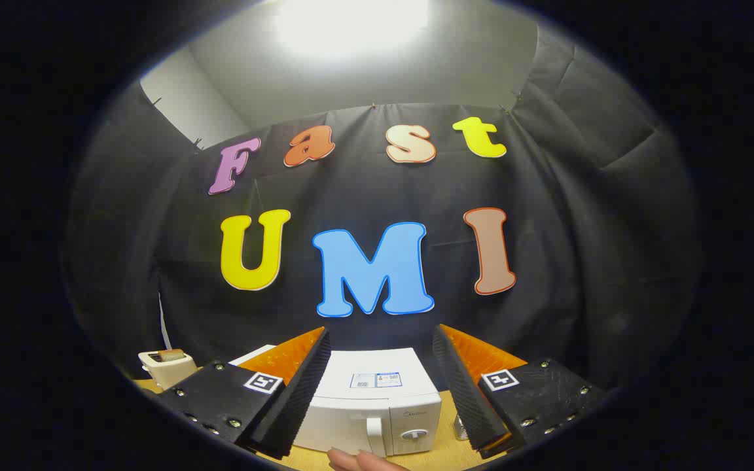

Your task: Open the microwave, put the food inside, and close the microwave door.

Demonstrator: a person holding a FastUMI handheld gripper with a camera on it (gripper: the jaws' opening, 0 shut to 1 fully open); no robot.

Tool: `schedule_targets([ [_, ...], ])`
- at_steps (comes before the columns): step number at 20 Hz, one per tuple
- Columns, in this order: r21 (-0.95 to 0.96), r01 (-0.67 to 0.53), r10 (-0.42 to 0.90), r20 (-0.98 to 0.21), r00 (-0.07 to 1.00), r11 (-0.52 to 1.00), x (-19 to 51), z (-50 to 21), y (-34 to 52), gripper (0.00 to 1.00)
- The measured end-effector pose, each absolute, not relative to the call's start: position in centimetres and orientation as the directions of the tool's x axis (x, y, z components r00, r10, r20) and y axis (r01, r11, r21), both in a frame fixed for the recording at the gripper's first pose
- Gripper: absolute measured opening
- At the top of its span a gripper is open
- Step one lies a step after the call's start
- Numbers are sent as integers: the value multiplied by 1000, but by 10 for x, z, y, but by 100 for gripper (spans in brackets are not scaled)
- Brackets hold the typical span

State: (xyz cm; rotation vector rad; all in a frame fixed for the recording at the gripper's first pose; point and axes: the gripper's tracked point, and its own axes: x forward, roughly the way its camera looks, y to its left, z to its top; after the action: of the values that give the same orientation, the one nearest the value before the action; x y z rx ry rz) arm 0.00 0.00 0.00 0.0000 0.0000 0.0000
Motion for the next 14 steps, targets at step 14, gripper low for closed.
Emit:
schedule_targets([
  [14, -30, 21, -21, -2, 1000, 999, 9, -9, -3, 95],
])
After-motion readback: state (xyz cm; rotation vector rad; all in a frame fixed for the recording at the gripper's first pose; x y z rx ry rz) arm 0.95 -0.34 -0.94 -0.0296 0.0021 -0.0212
